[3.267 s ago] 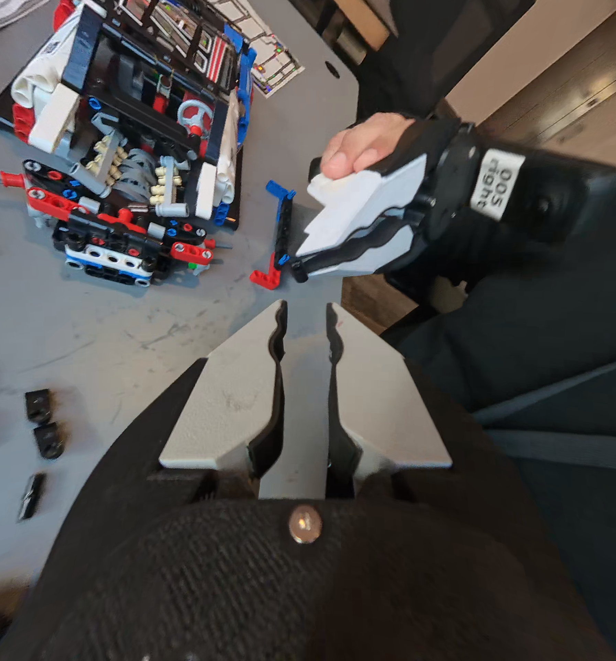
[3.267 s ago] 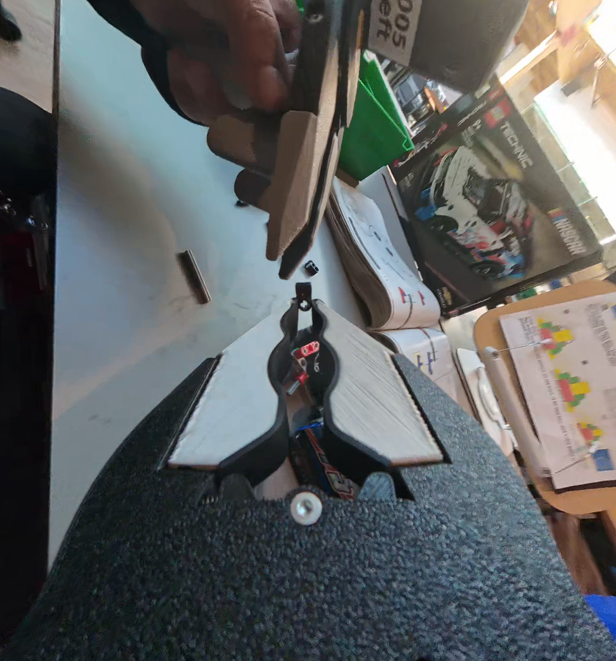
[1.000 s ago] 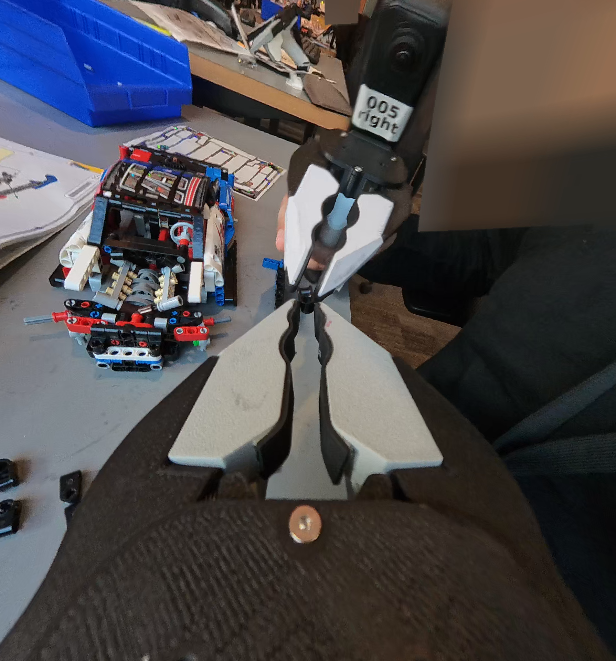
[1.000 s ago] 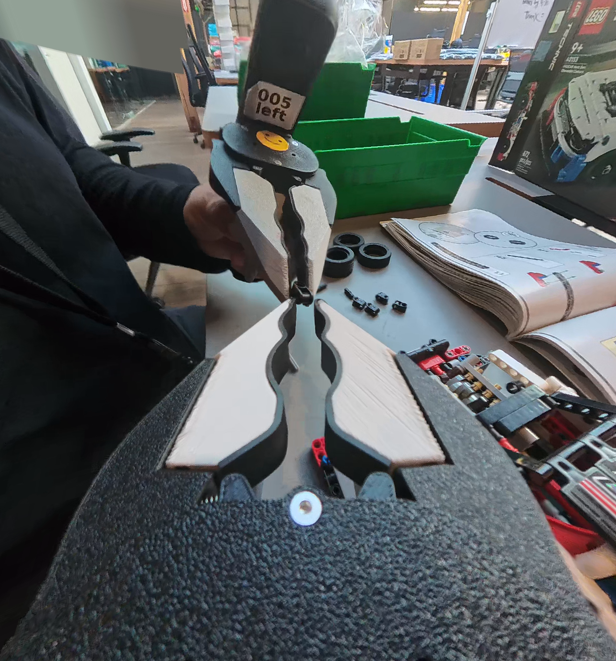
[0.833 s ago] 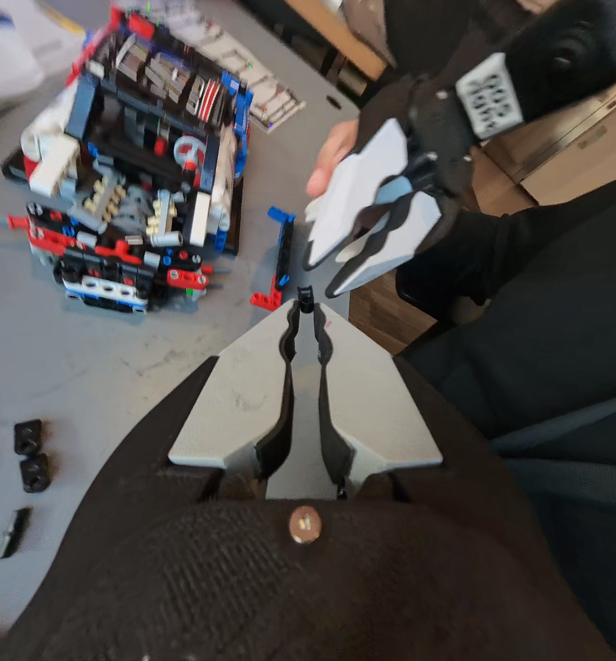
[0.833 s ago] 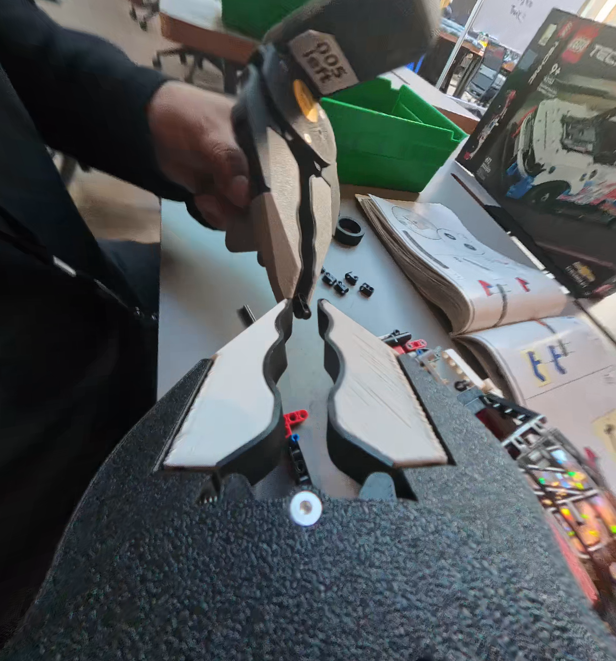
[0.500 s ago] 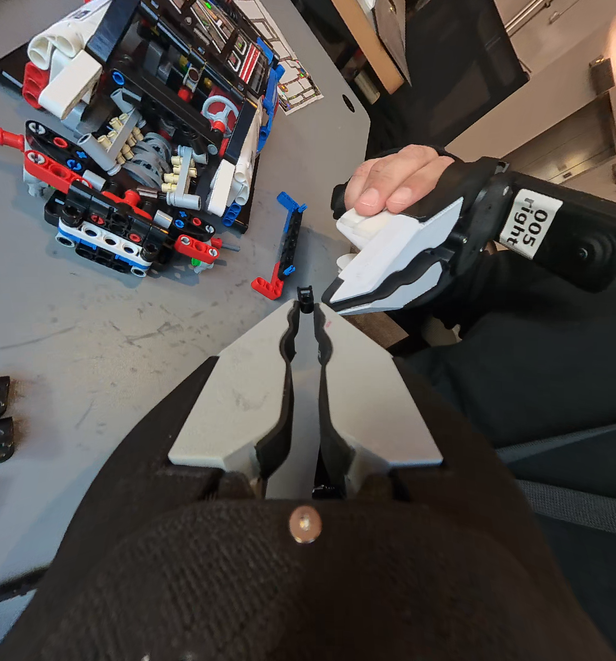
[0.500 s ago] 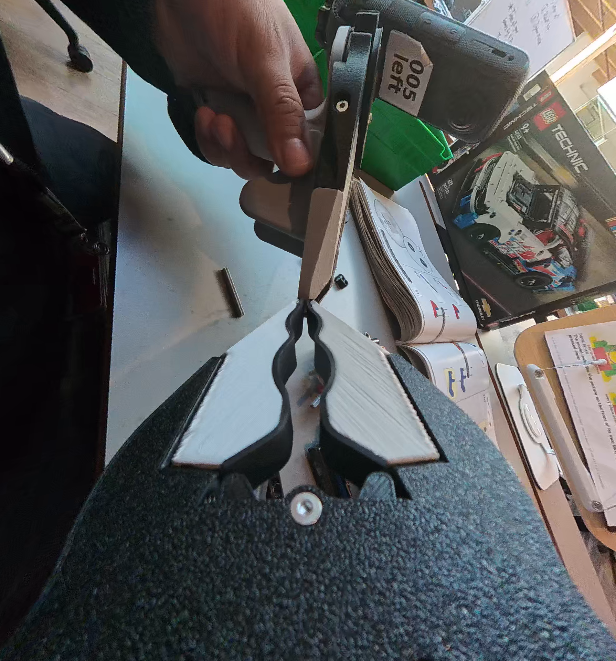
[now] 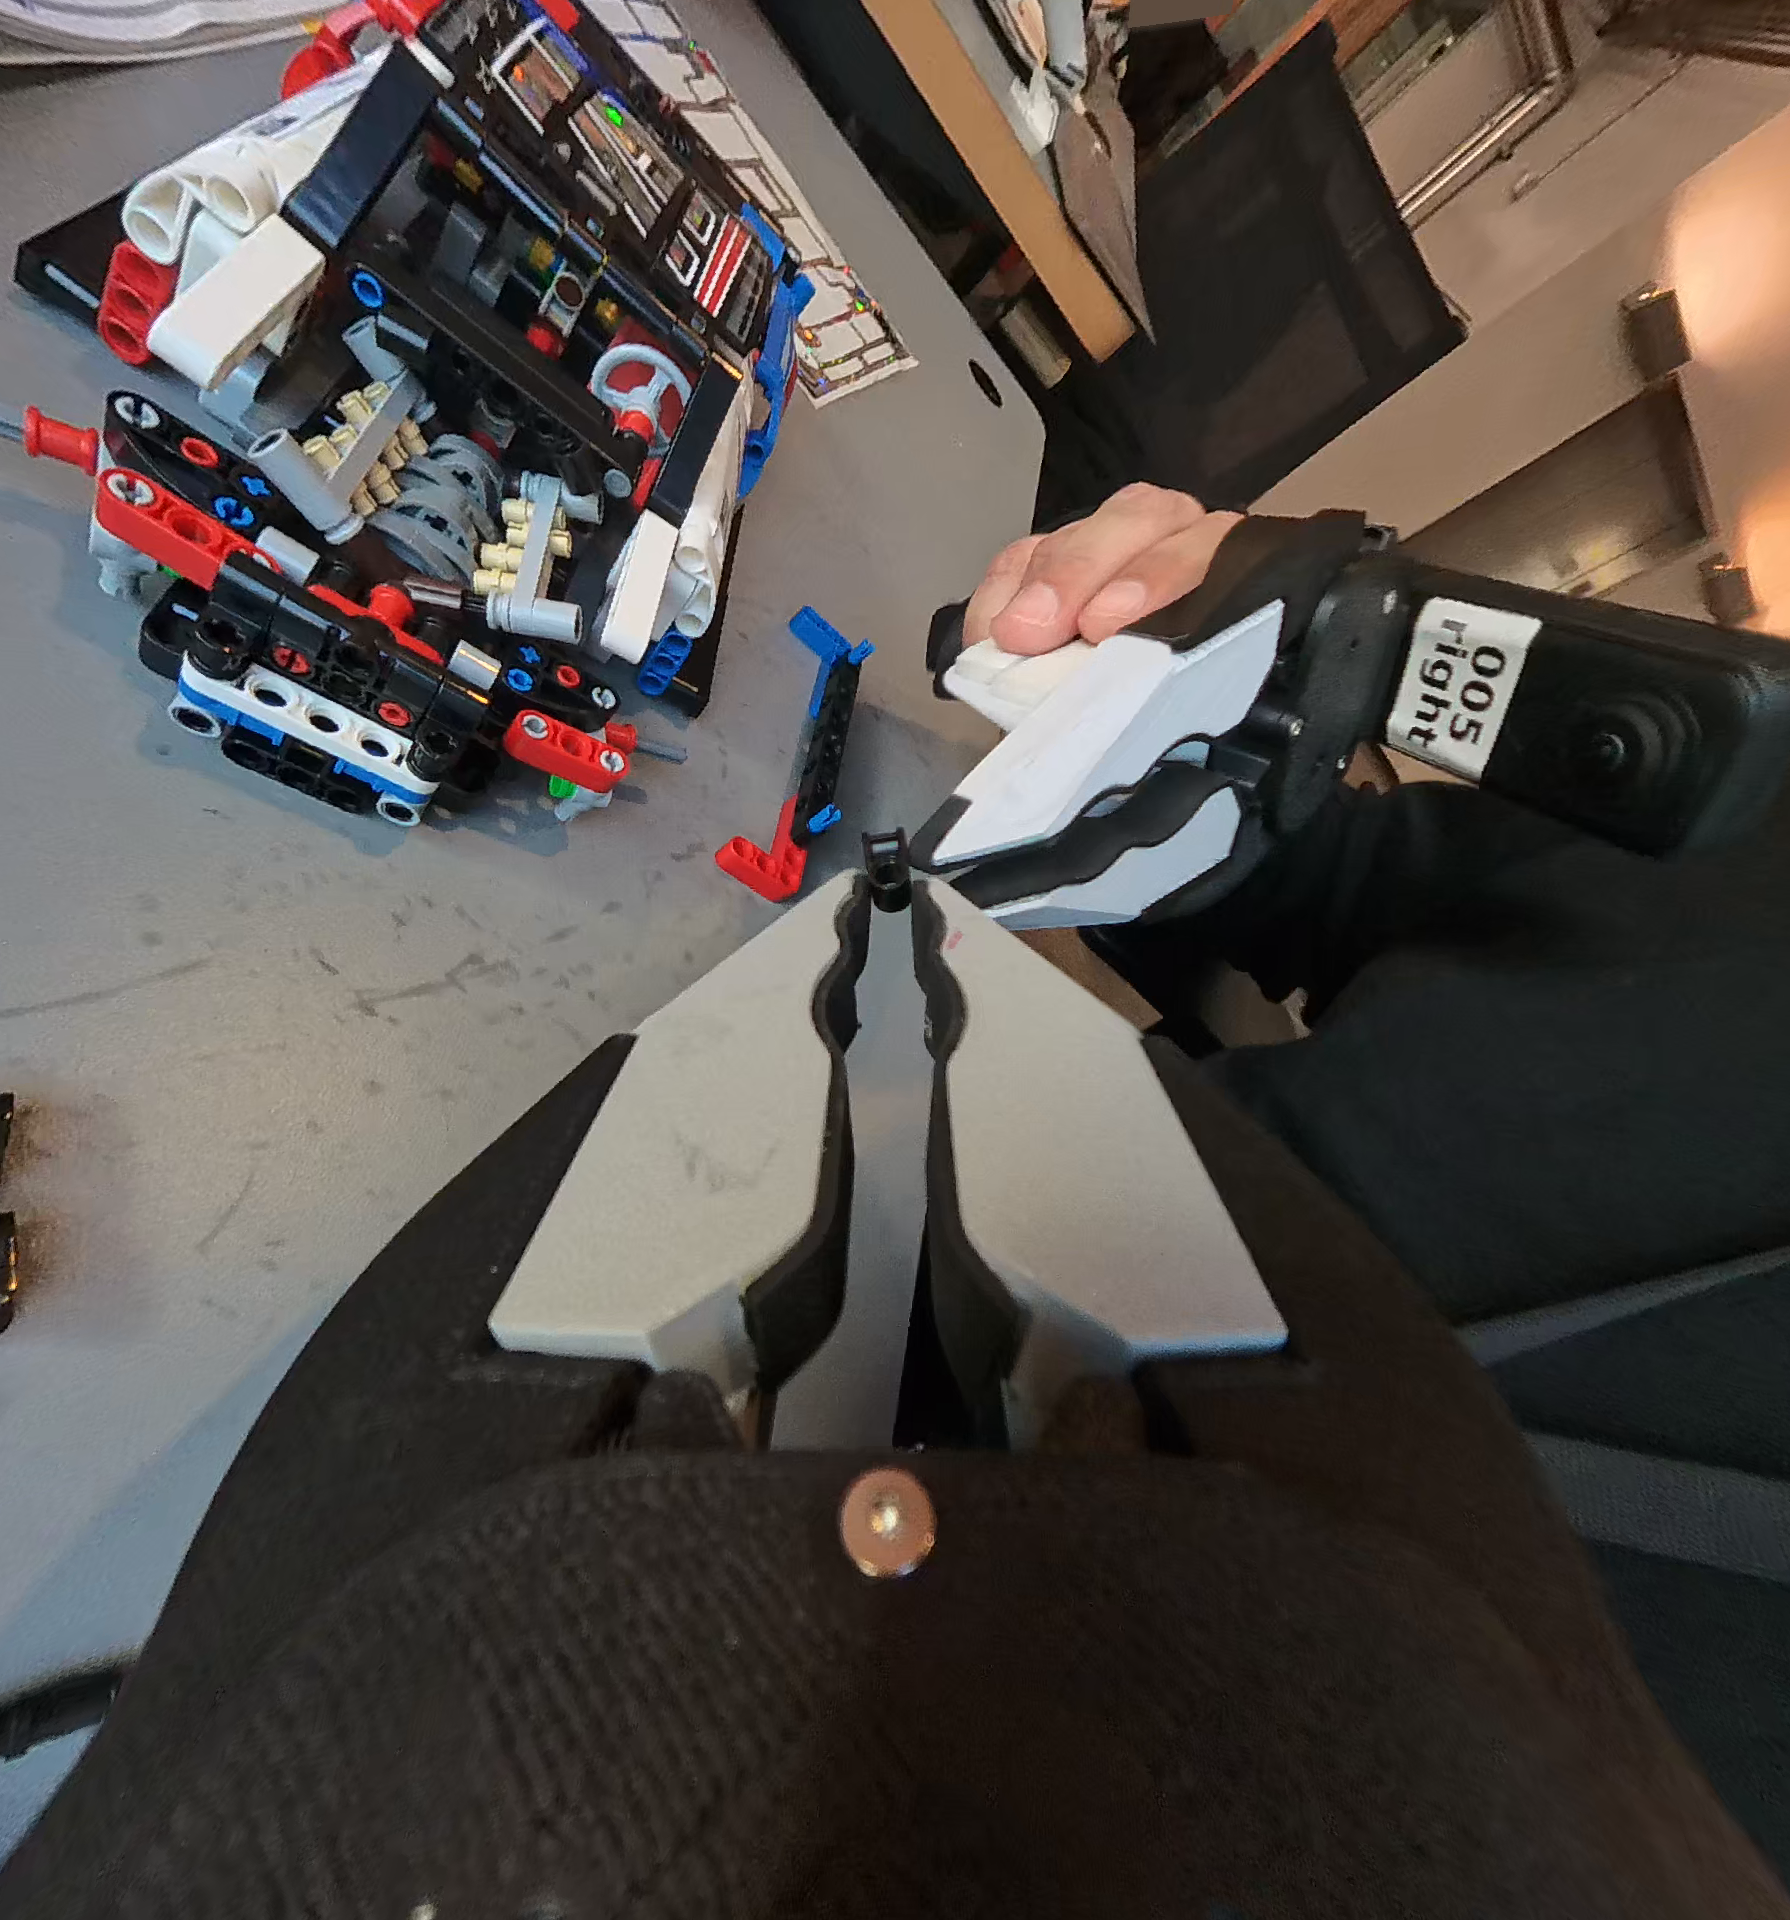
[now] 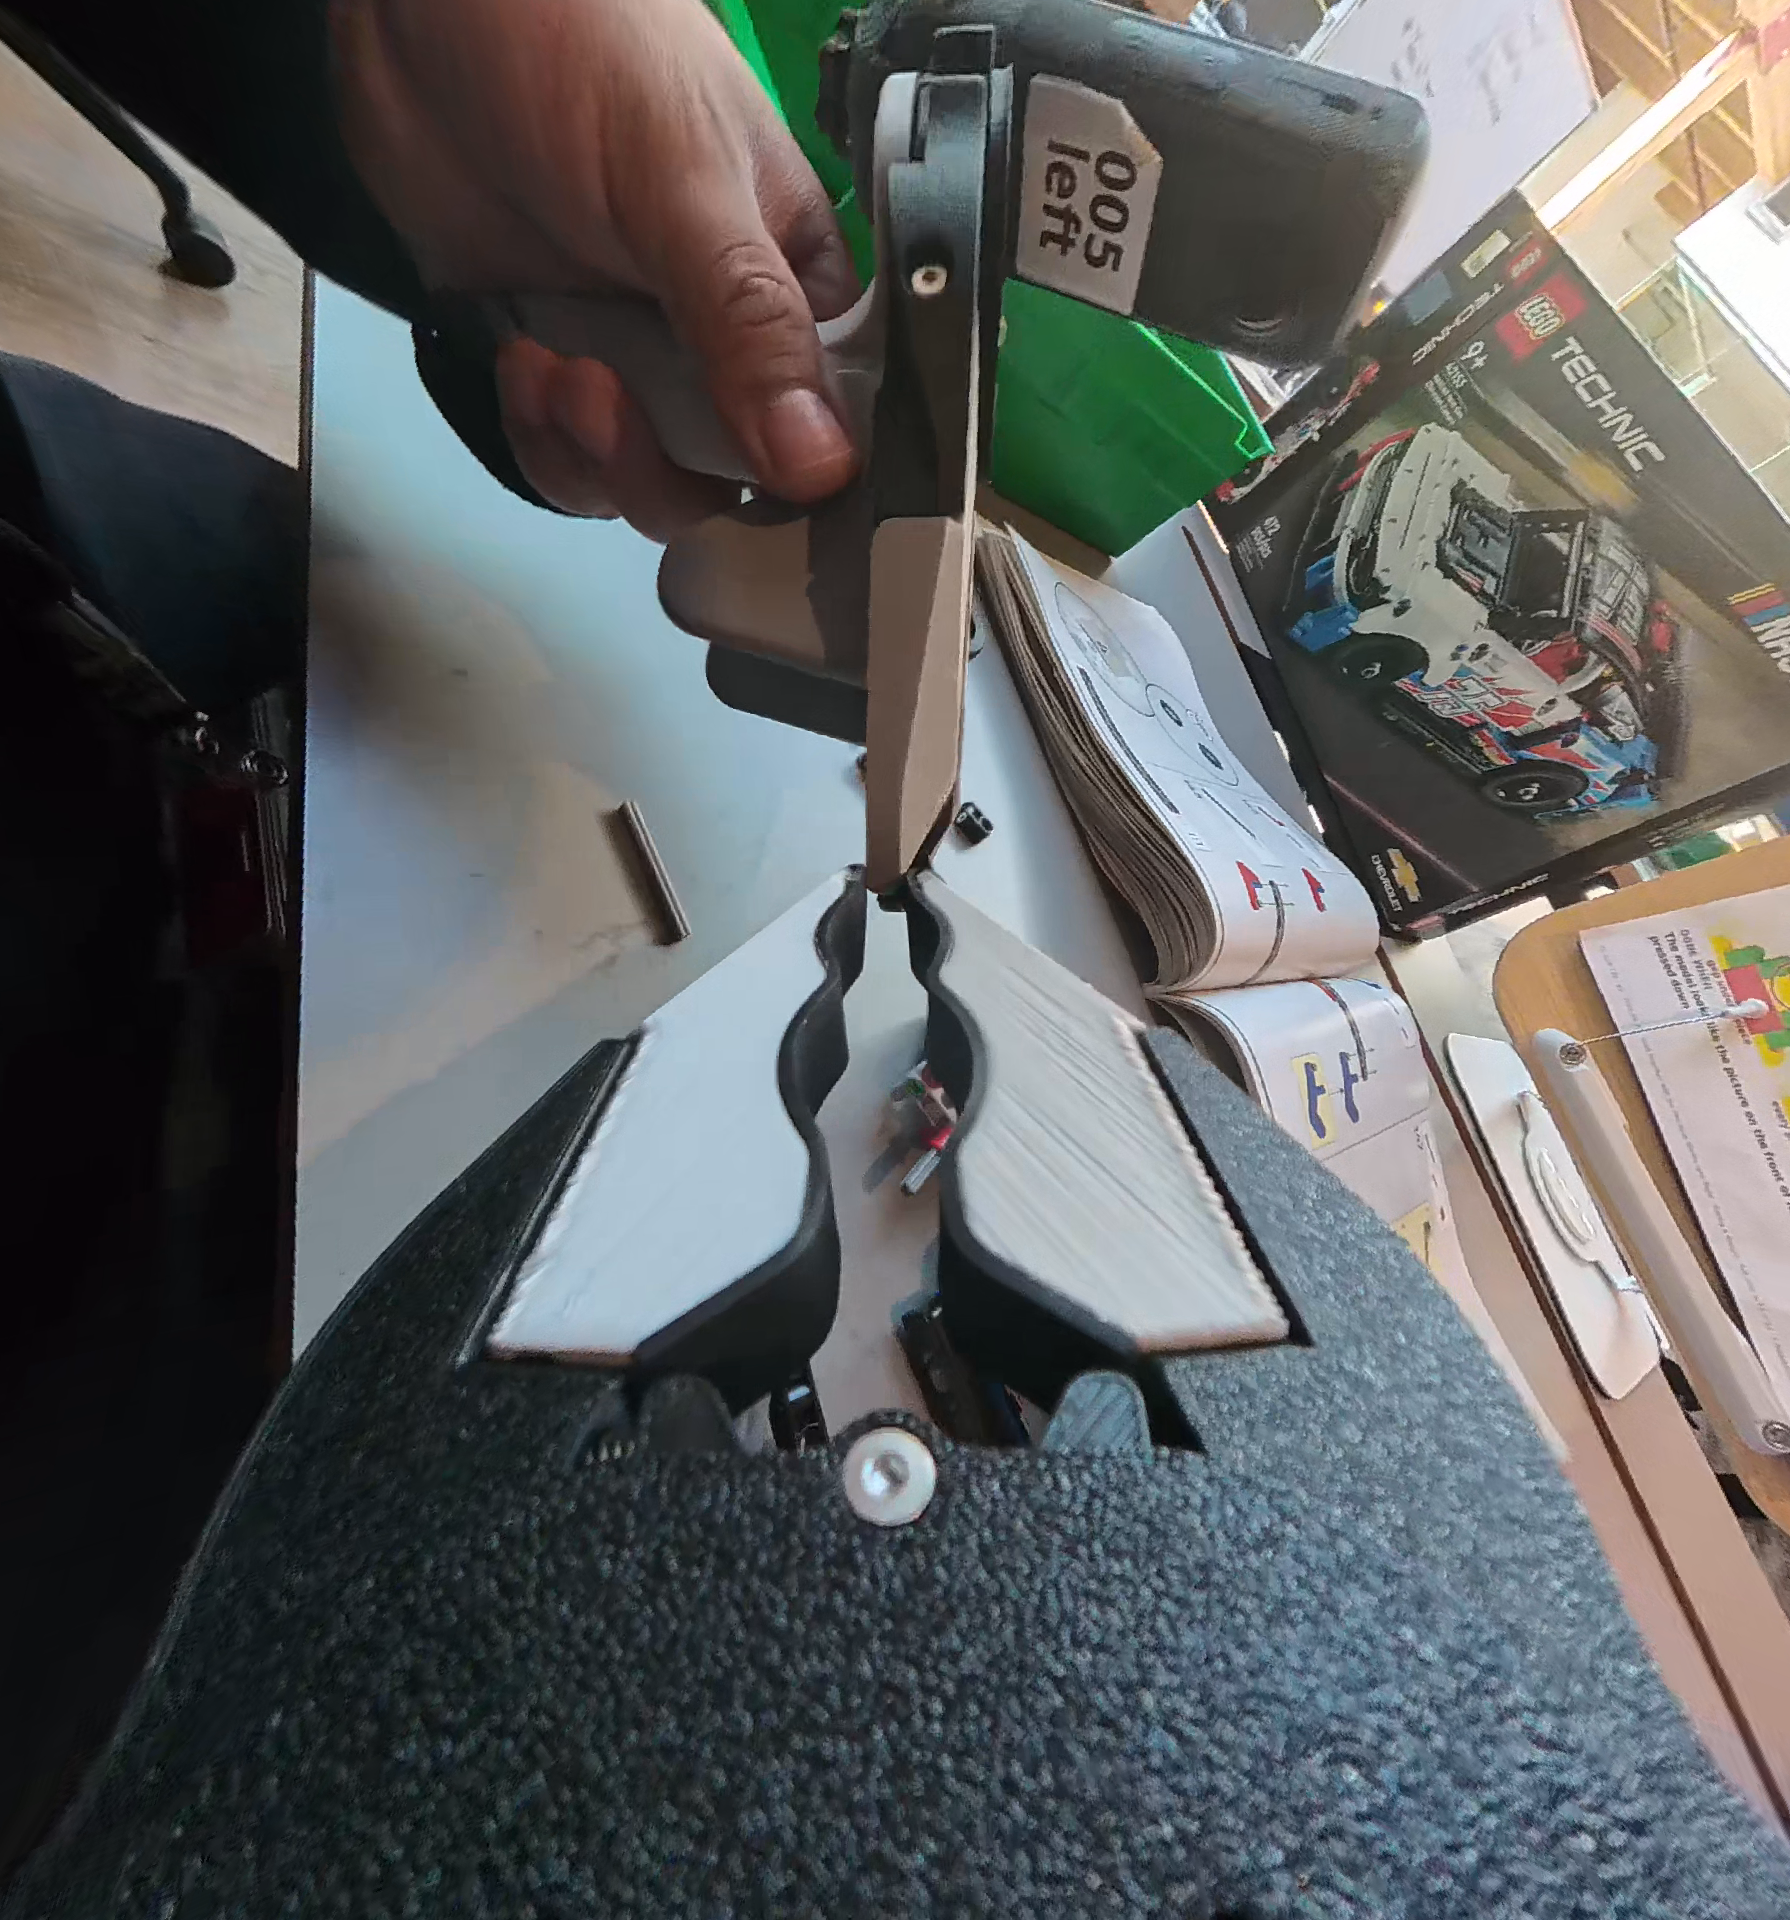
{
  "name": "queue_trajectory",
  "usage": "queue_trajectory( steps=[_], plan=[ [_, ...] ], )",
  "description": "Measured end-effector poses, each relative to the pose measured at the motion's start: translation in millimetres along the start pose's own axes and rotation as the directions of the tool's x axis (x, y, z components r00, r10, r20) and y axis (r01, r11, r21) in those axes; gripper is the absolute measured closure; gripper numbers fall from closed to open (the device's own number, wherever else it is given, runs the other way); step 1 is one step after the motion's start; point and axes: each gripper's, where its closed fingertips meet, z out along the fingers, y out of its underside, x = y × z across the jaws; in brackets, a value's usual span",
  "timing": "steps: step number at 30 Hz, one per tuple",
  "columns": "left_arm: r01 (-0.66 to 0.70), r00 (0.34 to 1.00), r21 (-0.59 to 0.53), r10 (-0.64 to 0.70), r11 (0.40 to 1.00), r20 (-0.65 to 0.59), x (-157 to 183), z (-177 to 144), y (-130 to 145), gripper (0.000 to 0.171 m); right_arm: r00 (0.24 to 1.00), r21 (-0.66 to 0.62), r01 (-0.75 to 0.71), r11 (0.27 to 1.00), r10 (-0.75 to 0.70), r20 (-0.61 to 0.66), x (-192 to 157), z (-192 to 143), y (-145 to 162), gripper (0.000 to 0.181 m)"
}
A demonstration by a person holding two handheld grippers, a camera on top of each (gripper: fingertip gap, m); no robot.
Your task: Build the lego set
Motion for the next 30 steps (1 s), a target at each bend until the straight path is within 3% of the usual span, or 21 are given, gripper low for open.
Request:
queue_trajectory(
  steps=[3,9,14,24,30],
  plan=[
    [-0.019,1.0,0.01,0.019,1.0,-0.002,1,-2,-2,0.166,1.0,0.018,-0.009,1.0,0.009,-0.022,3,-1,-2,0.172],
    [-0.088,0.994,-0.027,0.089,0.996,0.061,-3,-1,1,0.166,0.992,-0.023,0.103,0.994,-0.105,-0.077,4,1,1,0.165],
    [-0.073,0.997,-0.04,0.073,0.997,0.019,1,1,3,0.166,0.971,-0.094,0.206,0.974,-0.215,-0.106,4,5,10,0.168],
    [-0.136,0.988,-0.015,0.137,0.991,0.067,-2,-4,0,0.167,0.976,-0.068,0.164,0.984,-0.172,-0.131,8,4,9,0.175],
    [-0.103,0.993,-0.006,0.103,0.995,0.049,-3,-4,1,0.167,0.976,-0.08,0.168,0.983,-0.177,-0.13,6,6,10,0.175]
  ],
)
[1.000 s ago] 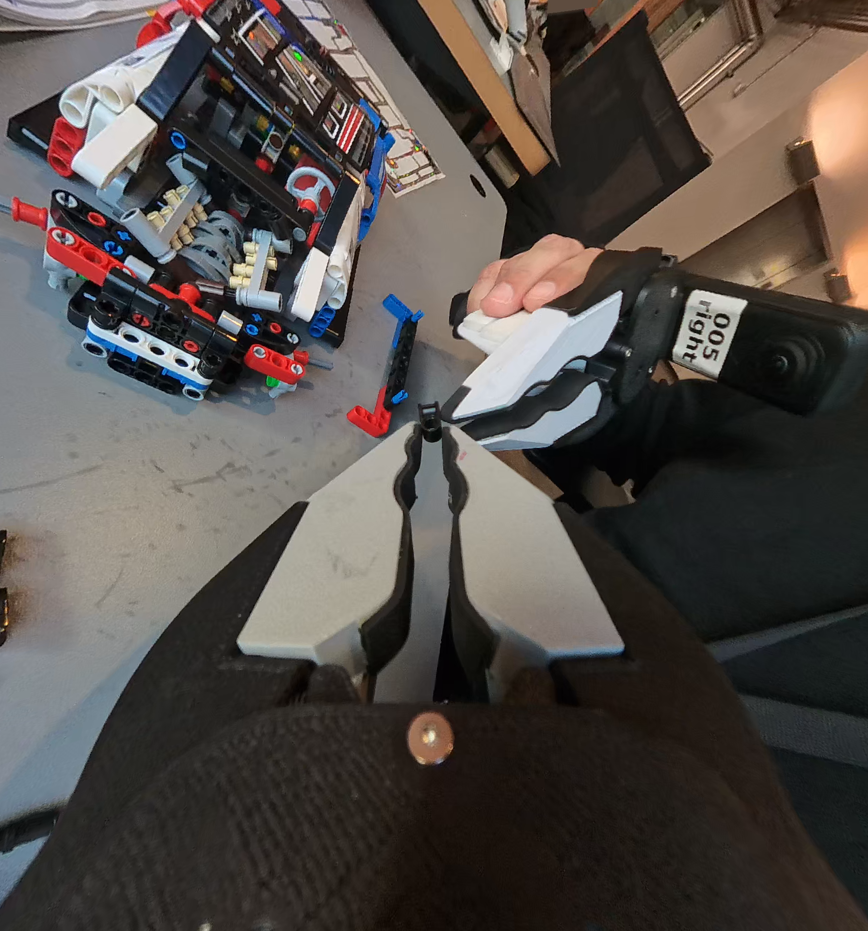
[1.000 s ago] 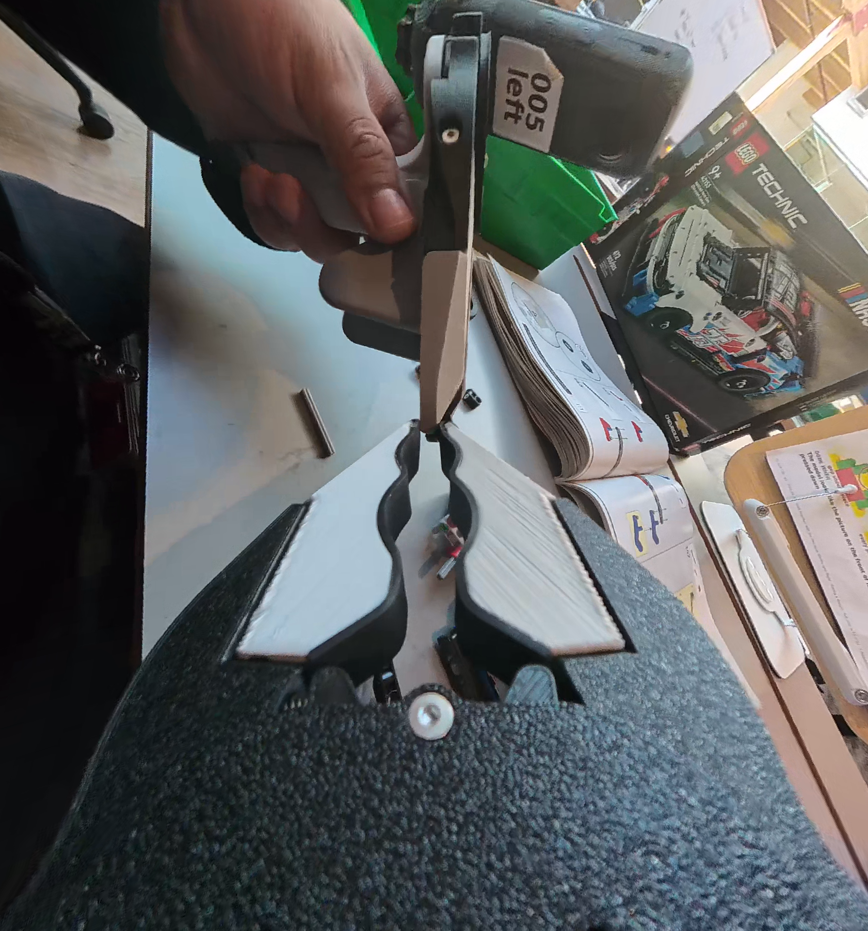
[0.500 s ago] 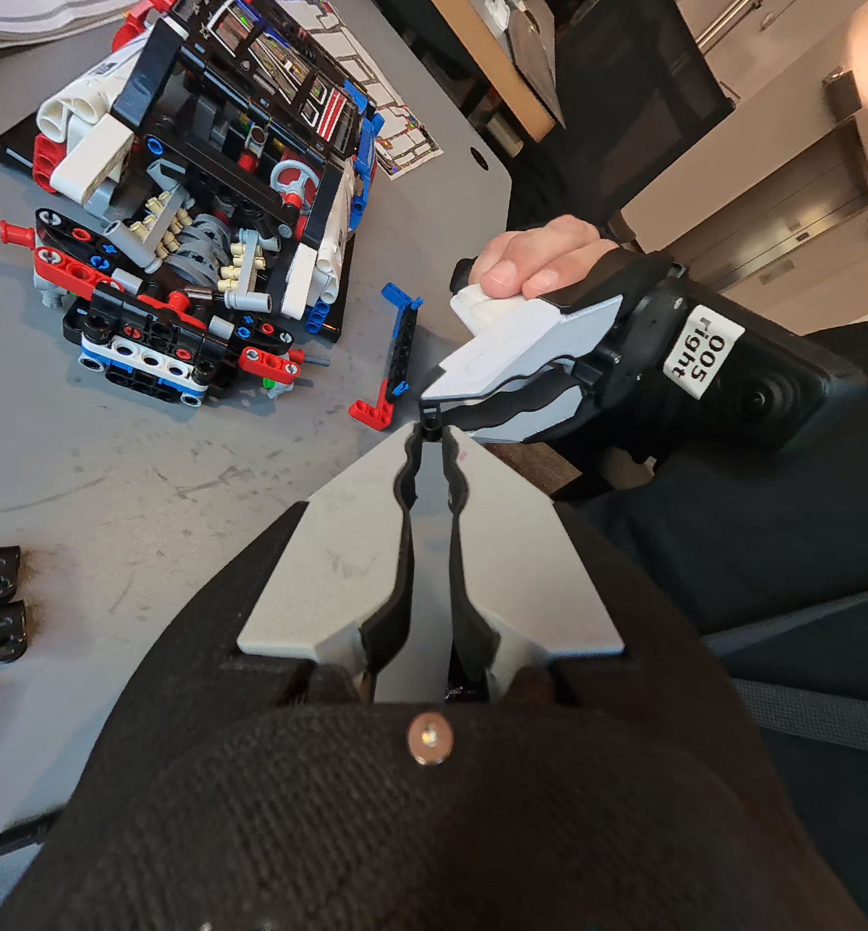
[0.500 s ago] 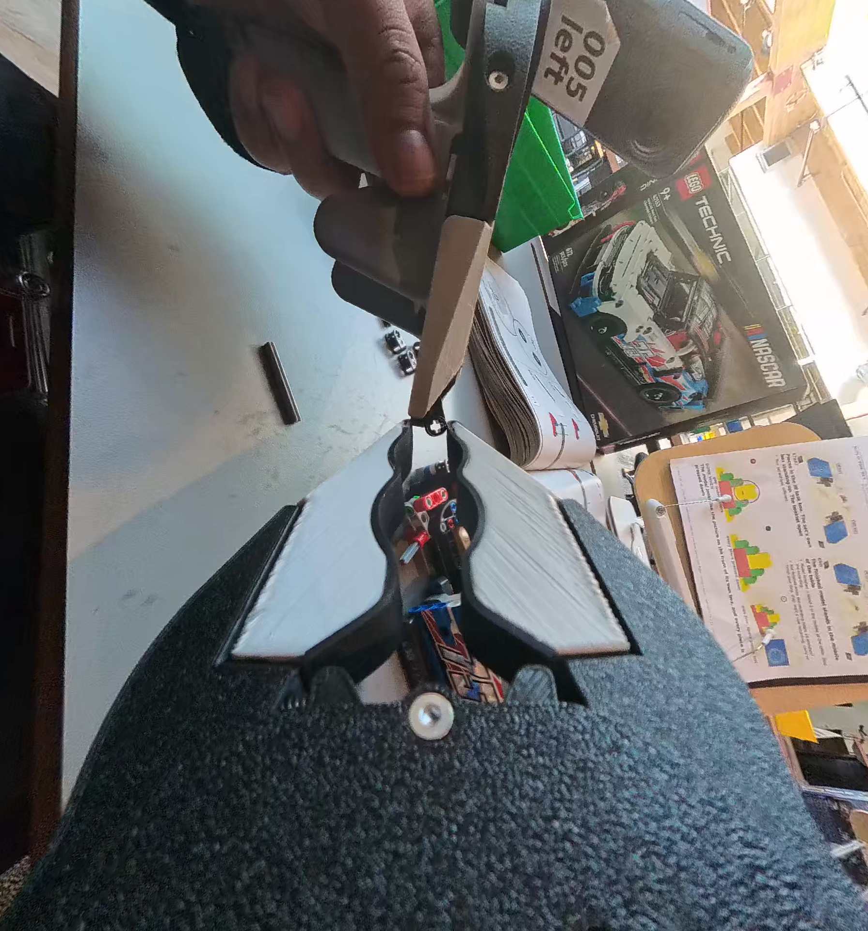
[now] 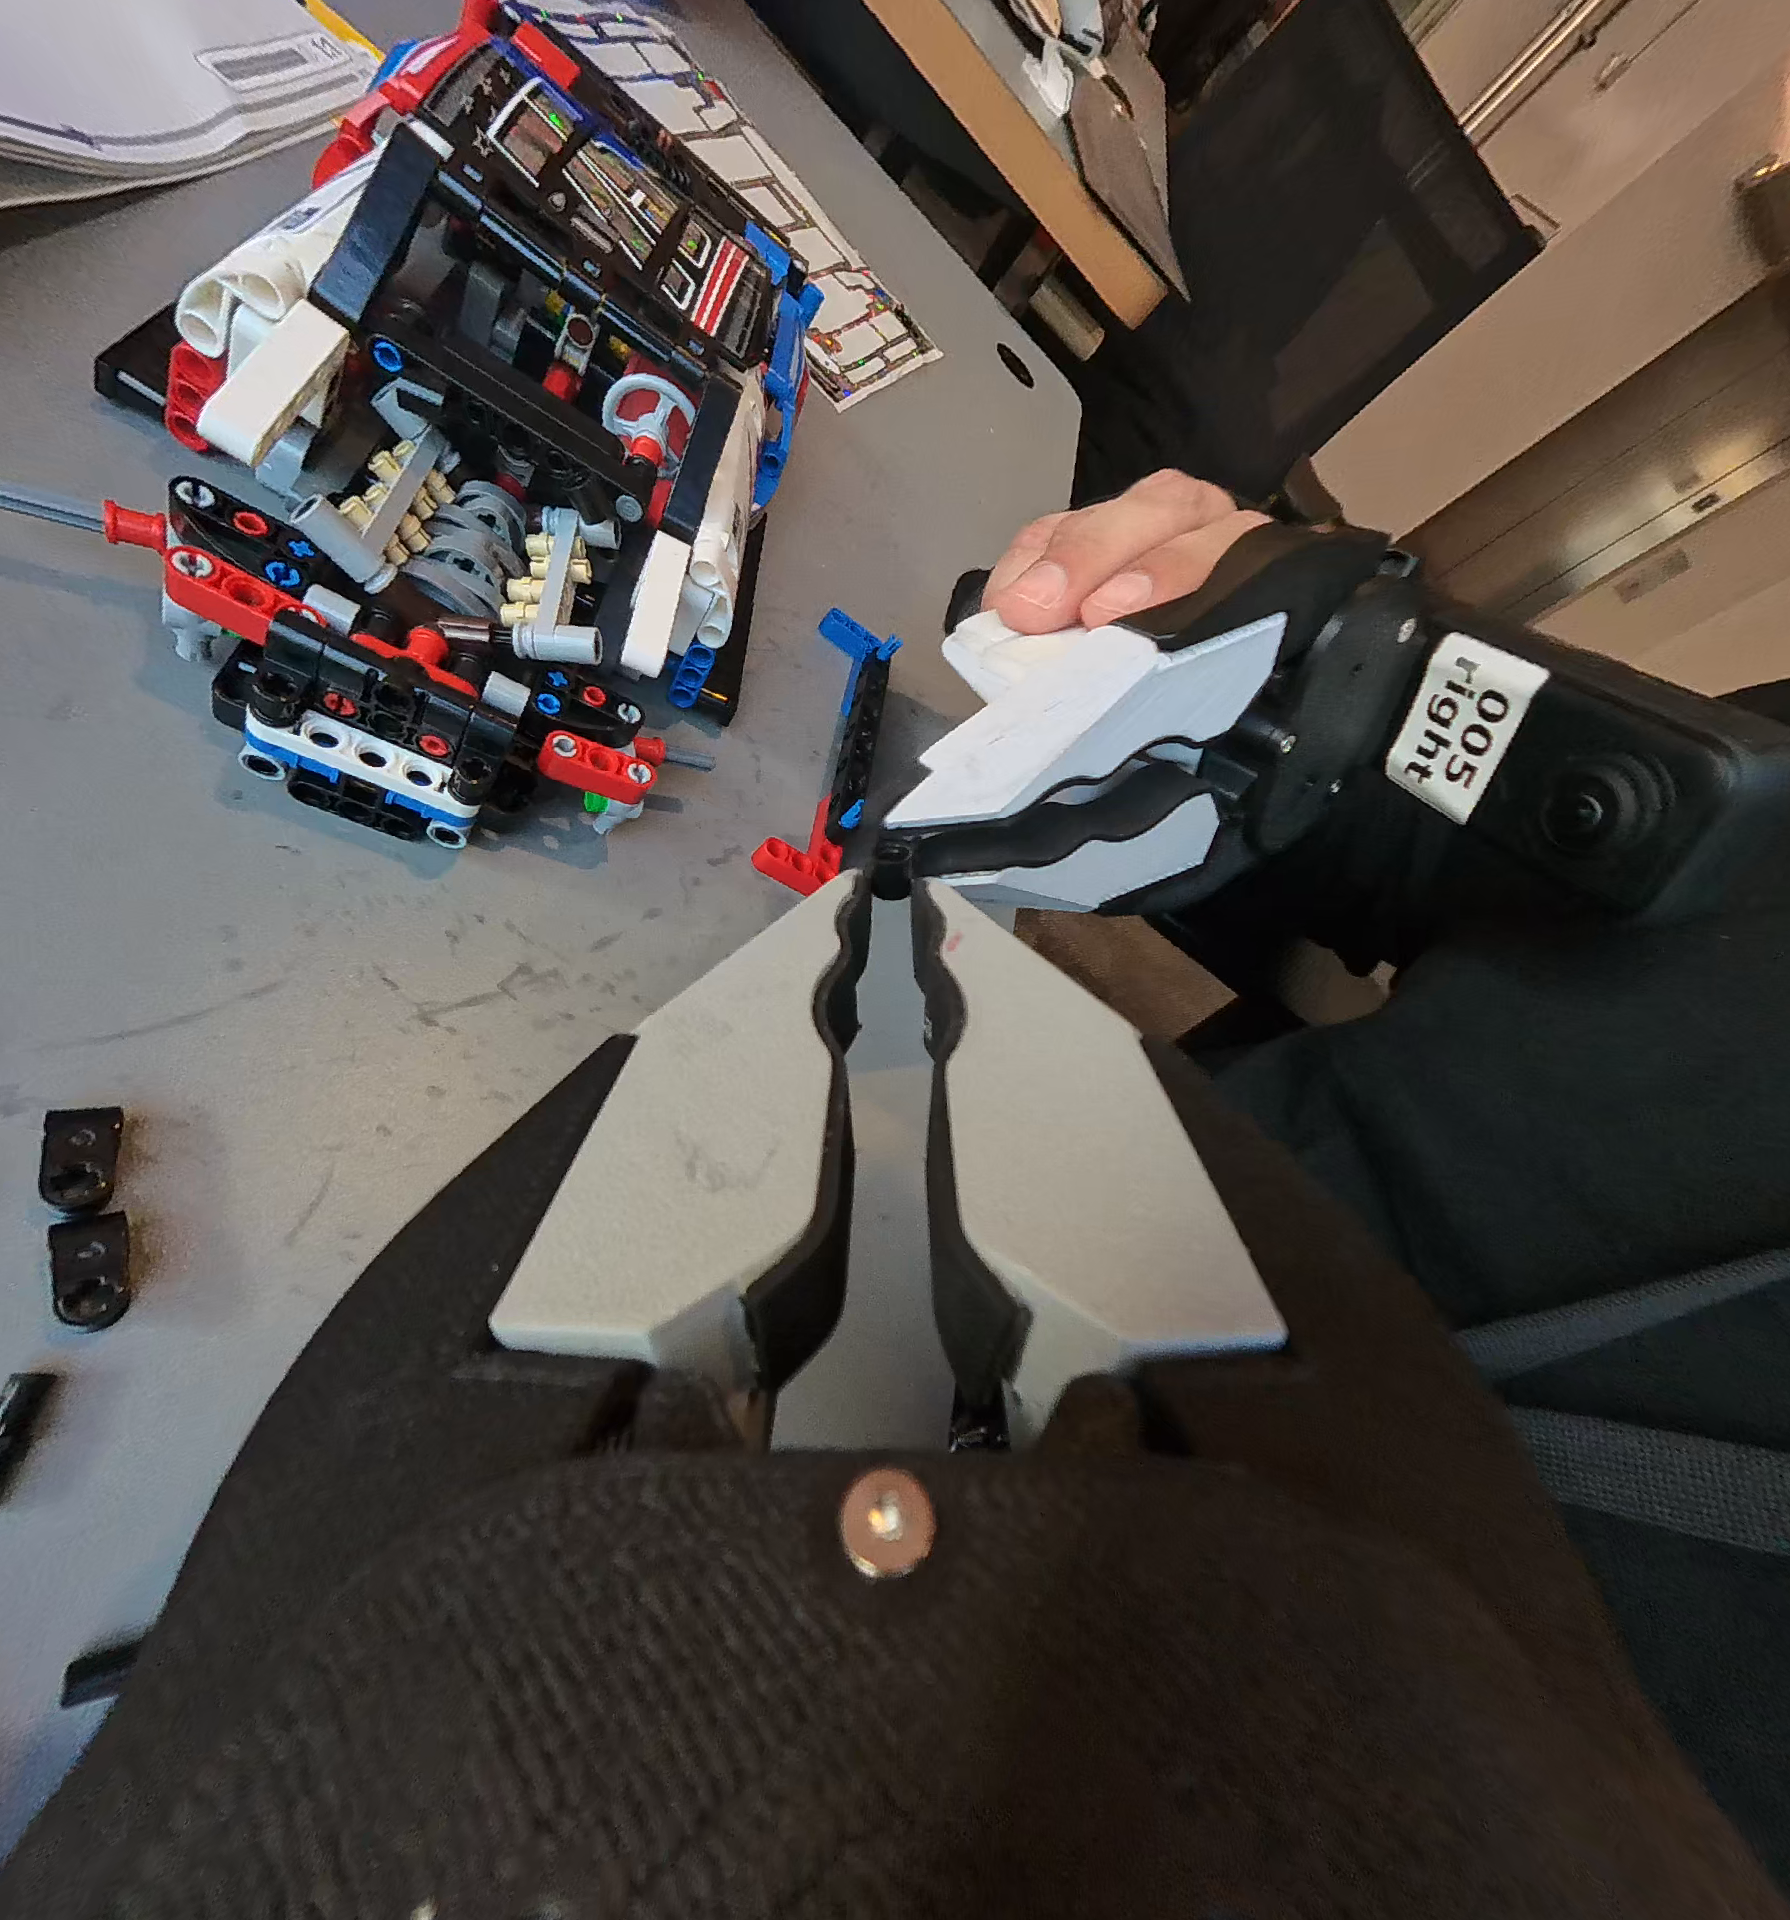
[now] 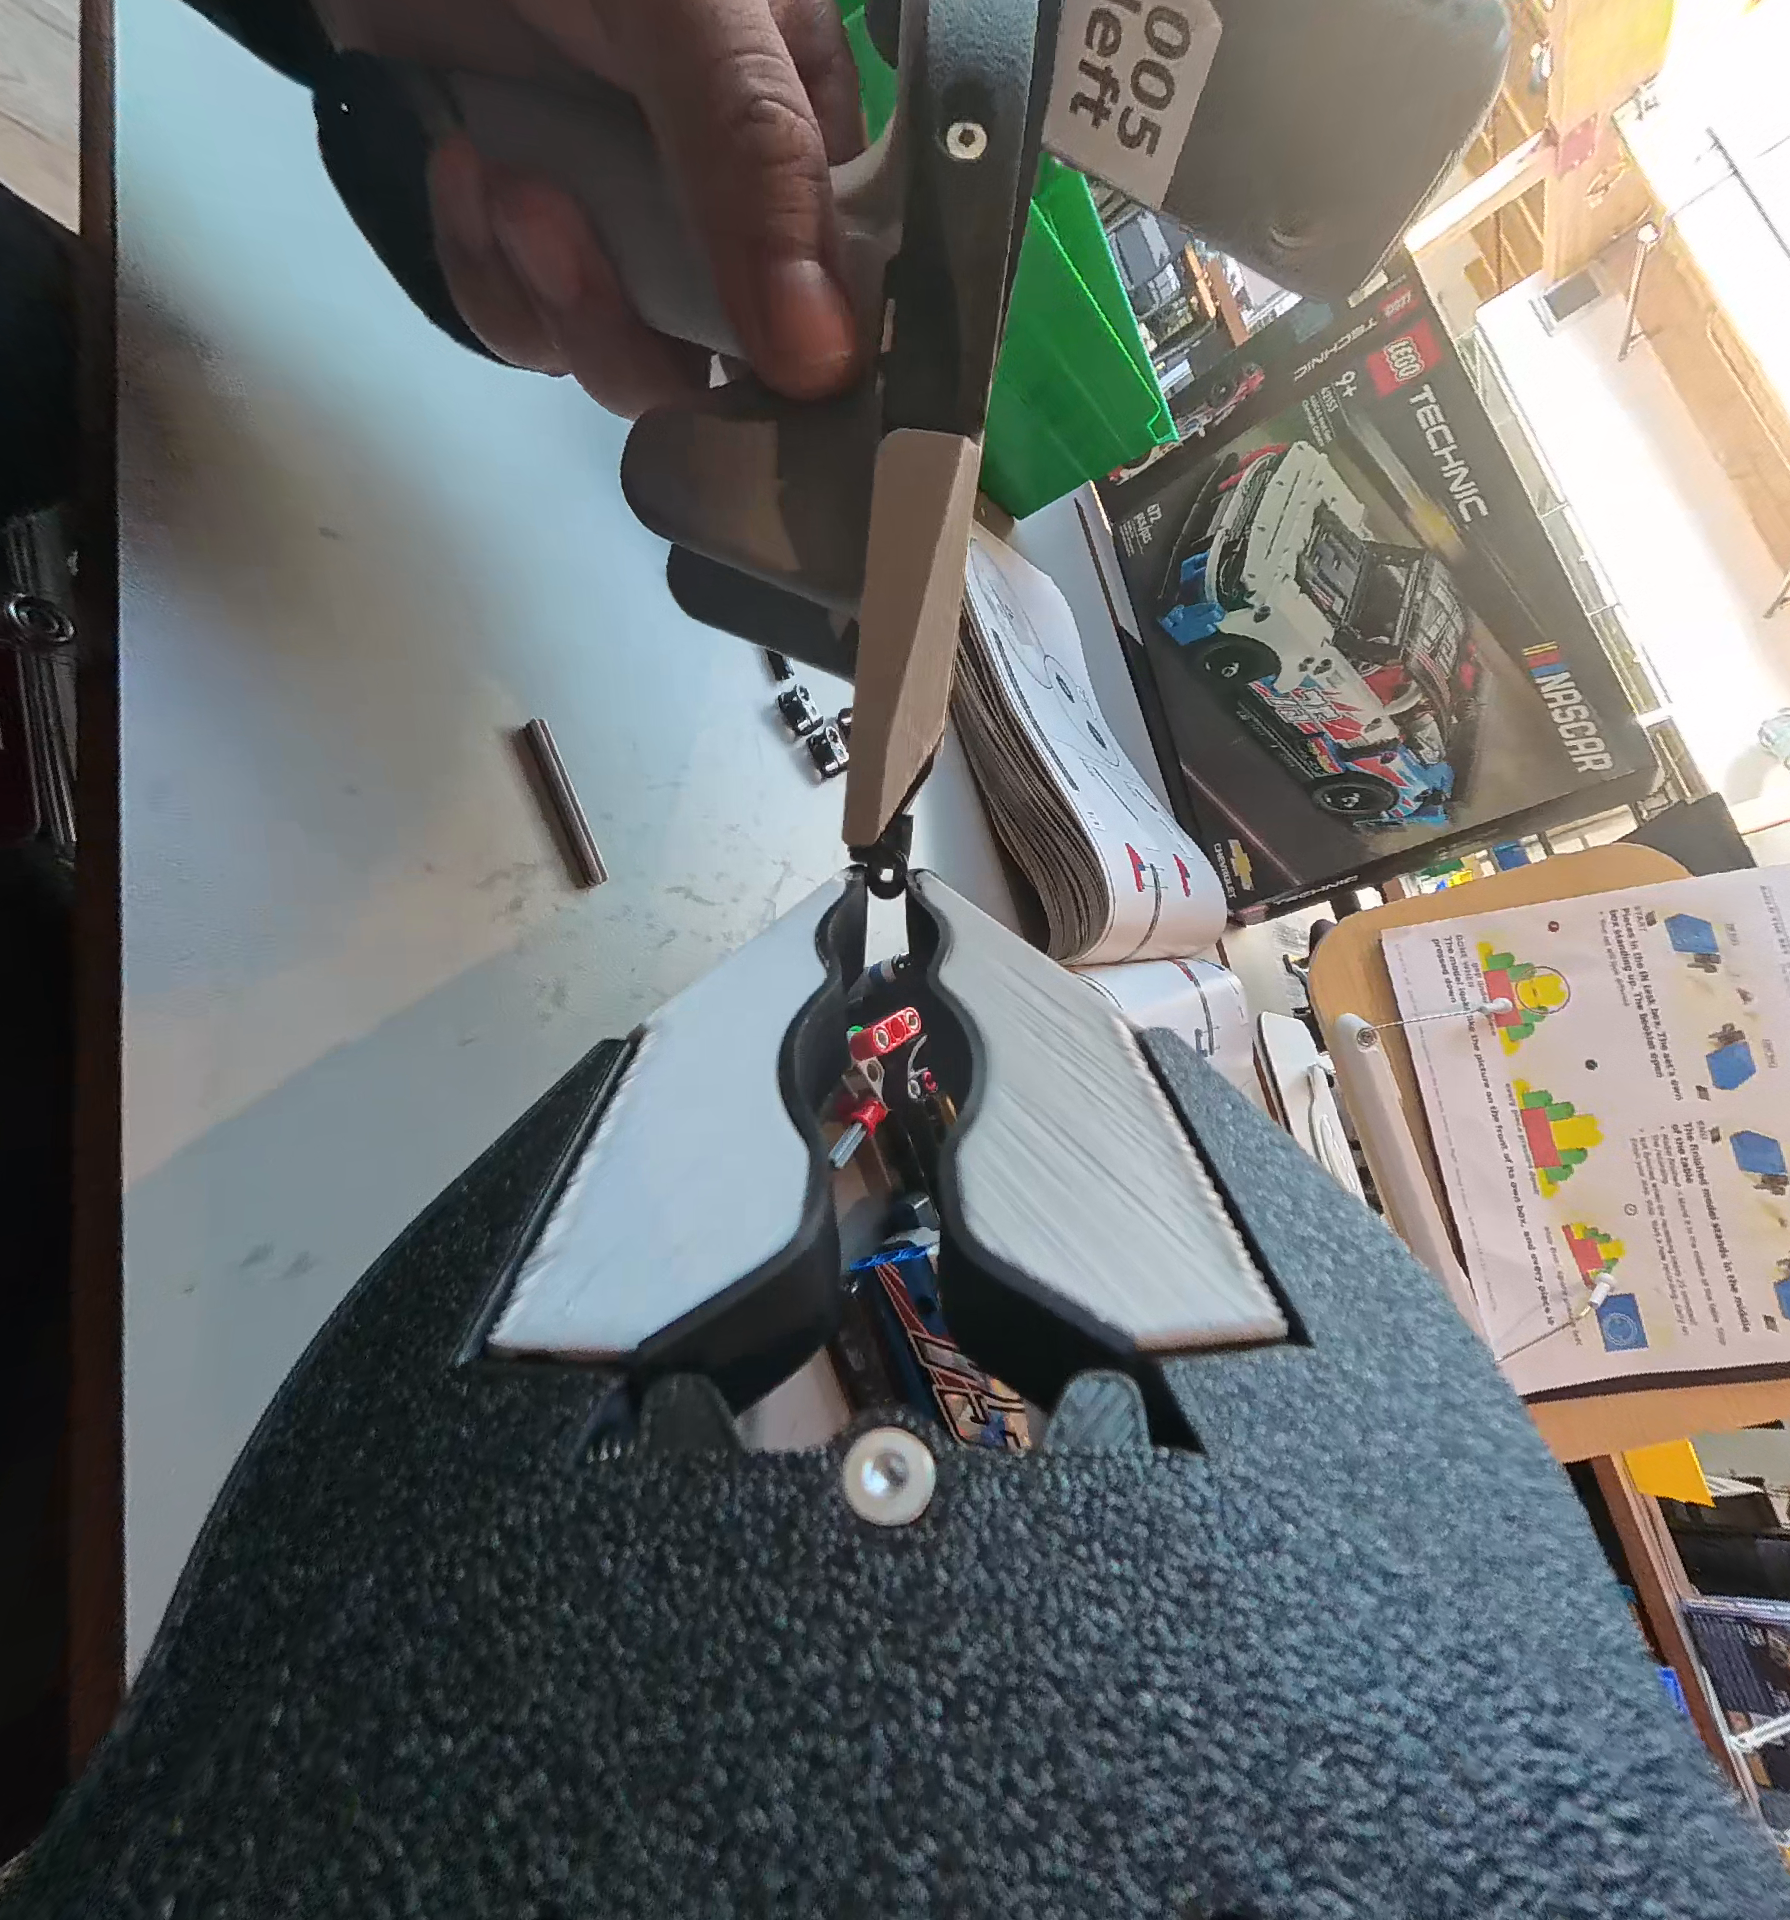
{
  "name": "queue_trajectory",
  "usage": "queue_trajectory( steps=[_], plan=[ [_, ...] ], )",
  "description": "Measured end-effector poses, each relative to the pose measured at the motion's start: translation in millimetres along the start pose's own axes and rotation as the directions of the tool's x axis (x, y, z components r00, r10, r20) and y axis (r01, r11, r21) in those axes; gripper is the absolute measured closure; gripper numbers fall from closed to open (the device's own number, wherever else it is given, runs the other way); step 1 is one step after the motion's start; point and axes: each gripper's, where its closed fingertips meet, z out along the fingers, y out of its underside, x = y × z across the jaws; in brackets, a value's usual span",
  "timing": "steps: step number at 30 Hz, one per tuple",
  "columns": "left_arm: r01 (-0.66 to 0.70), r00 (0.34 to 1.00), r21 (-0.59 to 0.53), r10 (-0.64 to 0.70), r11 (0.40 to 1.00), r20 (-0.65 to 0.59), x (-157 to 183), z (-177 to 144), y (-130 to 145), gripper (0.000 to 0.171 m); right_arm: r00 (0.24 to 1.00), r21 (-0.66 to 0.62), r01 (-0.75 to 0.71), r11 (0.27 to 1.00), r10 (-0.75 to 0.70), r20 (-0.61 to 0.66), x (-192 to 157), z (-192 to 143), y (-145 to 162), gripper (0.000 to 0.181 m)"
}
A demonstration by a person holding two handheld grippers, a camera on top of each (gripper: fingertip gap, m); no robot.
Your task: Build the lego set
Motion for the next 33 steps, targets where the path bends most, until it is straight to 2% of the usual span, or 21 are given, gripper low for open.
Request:
queue_trajectory(
  steps=[5,23,33],
  plan=[
    [0.029,0.999,0.021,-0.028,0.999,-0.029,2,-1,-2,0.167,1.0,0.011,-0.013,1.0,0.013,-0.006,2,-1,-1,0.175],
    [-0.03,0.998,0.012,0.03,0.999,0.048,-11,-3,-8,0.167,0.999,0.007,-0.05,0.999,0.05,-0.011,6,-1,4,0.175],
    [-0.011,0.999,-0.022,0.012,1.0,0.042,-10,1,0,0.167,0.996,0.015,-0.088,0.996,0.087,0.027,0,2,1,0.165]
  ],
)
